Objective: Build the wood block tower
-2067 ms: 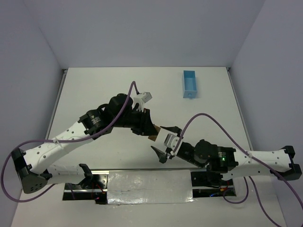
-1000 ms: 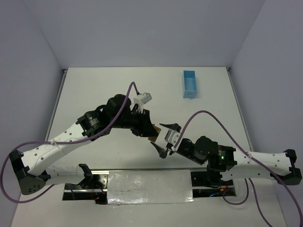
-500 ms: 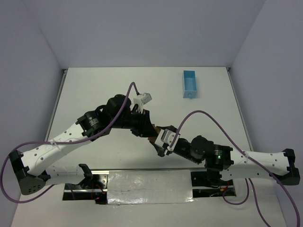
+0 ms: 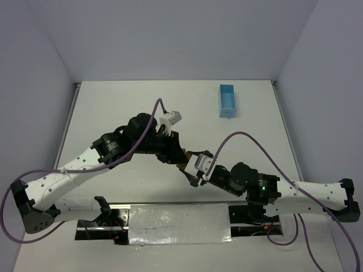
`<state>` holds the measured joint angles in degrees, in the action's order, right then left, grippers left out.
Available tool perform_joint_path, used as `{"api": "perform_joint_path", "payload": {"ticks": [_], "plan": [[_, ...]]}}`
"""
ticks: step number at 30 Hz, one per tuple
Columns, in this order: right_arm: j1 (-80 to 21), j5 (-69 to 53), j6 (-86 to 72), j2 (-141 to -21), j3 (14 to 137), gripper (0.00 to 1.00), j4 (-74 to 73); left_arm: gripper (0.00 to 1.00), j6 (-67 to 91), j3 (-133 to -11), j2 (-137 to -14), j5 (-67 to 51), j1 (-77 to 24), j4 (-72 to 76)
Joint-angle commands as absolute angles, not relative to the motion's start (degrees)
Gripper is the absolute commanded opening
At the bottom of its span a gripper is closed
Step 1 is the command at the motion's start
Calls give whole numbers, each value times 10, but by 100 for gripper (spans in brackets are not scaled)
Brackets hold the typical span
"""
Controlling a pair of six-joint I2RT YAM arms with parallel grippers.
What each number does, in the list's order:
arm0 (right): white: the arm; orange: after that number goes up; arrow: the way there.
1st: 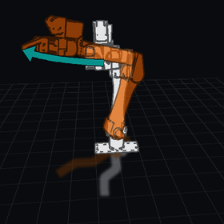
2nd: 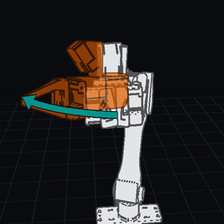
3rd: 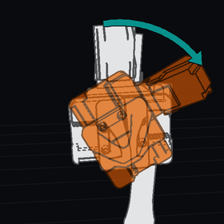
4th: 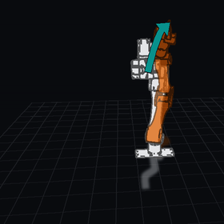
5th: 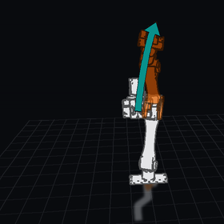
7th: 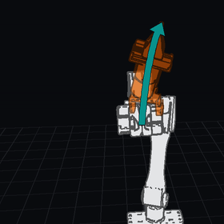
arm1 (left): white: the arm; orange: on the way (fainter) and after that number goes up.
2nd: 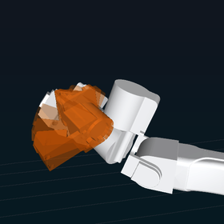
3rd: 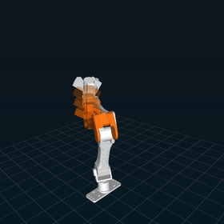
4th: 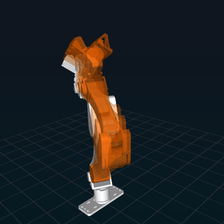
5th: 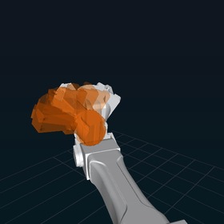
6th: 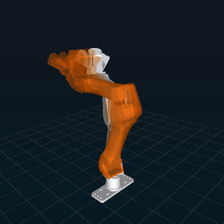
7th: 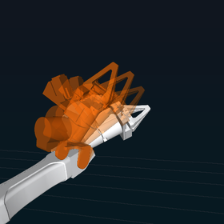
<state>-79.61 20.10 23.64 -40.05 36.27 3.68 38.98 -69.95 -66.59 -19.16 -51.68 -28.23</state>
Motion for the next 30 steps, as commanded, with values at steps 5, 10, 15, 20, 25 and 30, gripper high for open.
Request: {"api": "perform_joint_path", "payload": {"ticks": [5, 10, 15, 20, 25, 30], "plan": [[-795, 206, 236, -421, 369, 71, 74, 0, 395, -708, -653, -202, -519, -255], [-795, 214, 235, -424, 368, 63, 82, 0, 400, -704, -654, -200, -520, -253], [-795, 222, 238, -426, 368, 35, 90, 0, 399, -699, -654, -201, -519, -251], [-795, 243, 231, -424, 350, 7, 126, 8, 401, -700, -650, -188, -519, -251], [-788, 237, 174, -415, 340, 1, 136, 61, 409, -705, -642, -114, -519, -276], [-783, 239, 142, -436, 339, 0, 127, 100, 420, -722, -626, 3, -513, -307]]}}
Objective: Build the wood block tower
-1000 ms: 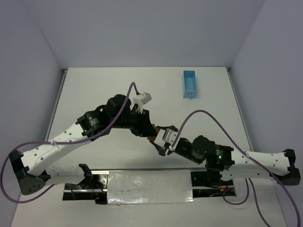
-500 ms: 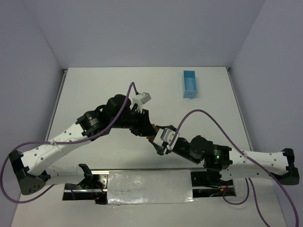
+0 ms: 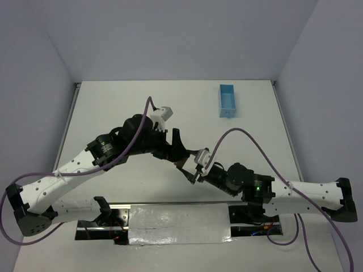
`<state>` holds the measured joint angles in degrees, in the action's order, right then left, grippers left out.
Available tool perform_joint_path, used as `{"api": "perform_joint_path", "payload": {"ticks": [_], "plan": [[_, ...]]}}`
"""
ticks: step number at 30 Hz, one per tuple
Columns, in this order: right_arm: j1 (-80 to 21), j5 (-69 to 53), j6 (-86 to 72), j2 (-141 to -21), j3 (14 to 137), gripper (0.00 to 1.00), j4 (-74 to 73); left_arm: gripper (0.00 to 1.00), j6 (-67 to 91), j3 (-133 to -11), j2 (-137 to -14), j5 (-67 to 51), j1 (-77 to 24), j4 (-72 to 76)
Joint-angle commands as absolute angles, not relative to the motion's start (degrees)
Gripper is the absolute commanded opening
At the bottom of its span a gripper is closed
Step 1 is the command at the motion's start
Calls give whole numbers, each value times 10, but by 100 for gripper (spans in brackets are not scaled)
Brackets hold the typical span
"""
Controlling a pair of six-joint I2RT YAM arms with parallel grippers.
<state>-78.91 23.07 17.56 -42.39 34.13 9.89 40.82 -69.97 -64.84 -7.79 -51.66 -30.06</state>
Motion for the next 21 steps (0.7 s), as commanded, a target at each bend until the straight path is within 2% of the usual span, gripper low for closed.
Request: {"api": "perform_joint_path", "payload": {"ticks": [1, 2, 5, 6, 7, 8, 10, 11, 15, 19, 21], "plan": [[-779, 242, 125, -440, 340, 0, 126, 99, 418, -742, -625, 46, -513, -335], [-768, 241, 109, -457, 343, 0, 123, 99, 418, -751, -625, 140, -513, -354], [-688, 225, -21, -515, 374, 0, 77, 100, 427, -770, -609, 297, -508, -416], [-666, 234, -66, -536, 388, 0, 30, 99, 431, -768, -594, 385, -505, -427], [-627, 247, -116, -559, 431, 0, -9, 99, 427, -760, -585, 415, -500, -435], [-609, 255, -213, -610, 456, 0, -54, 100, 418, -752, -575, 434, -497, -440], [-575, 271, -290, -662, 528, 8, -177, 99, 388, -730, -546, 474, -491, -453], [-572, 279, -331, -704, 545, 8, -218, 99, 385, -718, -531, 488, -490, -463], [-570, 306, -402, -759, 588, 0, -240, 100, 387, -654, -463, 555, -489, -483], [-569, 304, -443, -810, 612, 0, -238, 99, 366, -571, -354, 554, -488, -438], [-569, 322, -466, -840, 656, 0, -282, 100, 359, -550, -334, 543, -488, -436]]}}
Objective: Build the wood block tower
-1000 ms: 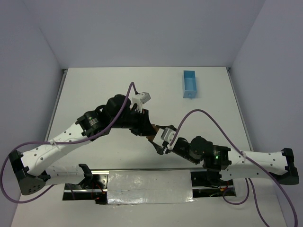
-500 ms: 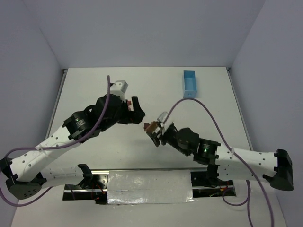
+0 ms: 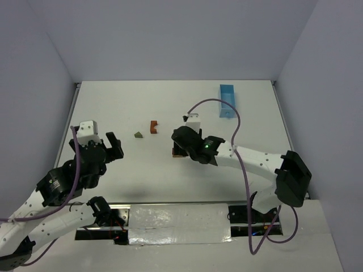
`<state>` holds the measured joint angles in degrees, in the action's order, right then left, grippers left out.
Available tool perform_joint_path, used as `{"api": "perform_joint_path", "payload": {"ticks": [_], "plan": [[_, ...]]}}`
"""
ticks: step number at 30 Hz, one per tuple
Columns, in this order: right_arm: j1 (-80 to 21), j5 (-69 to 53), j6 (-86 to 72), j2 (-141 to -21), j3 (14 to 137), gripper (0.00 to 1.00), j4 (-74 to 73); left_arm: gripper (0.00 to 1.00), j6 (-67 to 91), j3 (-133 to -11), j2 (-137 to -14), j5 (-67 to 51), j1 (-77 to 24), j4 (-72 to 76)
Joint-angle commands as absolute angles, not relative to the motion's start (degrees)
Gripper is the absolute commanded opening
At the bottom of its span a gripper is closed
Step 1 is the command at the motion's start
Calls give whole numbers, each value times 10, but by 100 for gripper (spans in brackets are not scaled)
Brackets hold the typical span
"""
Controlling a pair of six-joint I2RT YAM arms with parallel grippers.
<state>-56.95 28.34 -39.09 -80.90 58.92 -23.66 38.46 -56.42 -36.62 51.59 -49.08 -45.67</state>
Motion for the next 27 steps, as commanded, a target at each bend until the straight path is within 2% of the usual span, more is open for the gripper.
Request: {"api": "perform_joint_path", "payload": {"ticks": [1, 4, 13, 20, 27], "plan": [[-569, 326, -477, -872, 675, 1, -304, 100, 358, -546, -323, 543, -488, -439], [-569, 340, -506, -928, 738, 0, -385, 100, 364, -531, -315, 537, -488, -459], [-567, 345, -511, -1026, 831, 0, -434, 100, 345, -516, -329, 482, -488, -449], [-541, 316, -490, -1036, 821, 10, -407, 99, 333, -516, -354, 469, -488, -444], [-535, 314, -483, -1049, 823, 15, -396, 99, 330, -515, -351, 474, -488, -445]]}}
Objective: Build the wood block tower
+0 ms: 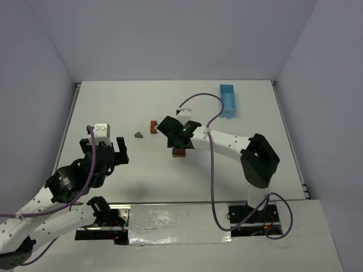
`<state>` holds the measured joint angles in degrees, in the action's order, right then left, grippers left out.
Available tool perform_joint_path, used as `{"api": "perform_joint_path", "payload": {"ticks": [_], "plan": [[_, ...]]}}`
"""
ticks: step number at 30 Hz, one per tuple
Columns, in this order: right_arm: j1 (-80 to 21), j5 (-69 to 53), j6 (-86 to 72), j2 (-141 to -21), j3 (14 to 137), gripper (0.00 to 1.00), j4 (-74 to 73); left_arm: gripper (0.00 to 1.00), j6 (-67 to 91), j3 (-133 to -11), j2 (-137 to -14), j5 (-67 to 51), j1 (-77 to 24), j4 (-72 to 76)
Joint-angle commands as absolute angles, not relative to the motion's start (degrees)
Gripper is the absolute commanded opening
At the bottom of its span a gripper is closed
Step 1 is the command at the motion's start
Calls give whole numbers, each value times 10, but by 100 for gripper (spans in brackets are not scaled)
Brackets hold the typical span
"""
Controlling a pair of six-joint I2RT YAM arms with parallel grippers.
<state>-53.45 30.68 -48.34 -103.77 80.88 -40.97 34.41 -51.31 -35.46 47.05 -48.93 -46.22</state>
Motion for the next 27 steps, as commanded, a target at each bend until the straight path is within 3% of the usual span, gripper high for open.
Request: {"api": "perform_joint_path", "payload": {"ticks": [1, 27], "plan": [[-535, 313, -483, -1055, 824, 16, -396, 99, 332, -516, -350, 476, -488, -445], [-534, 301, -494, -1092, 818, 32, -364, 99, 323, -514, -357, 464, -488, -440]]}}
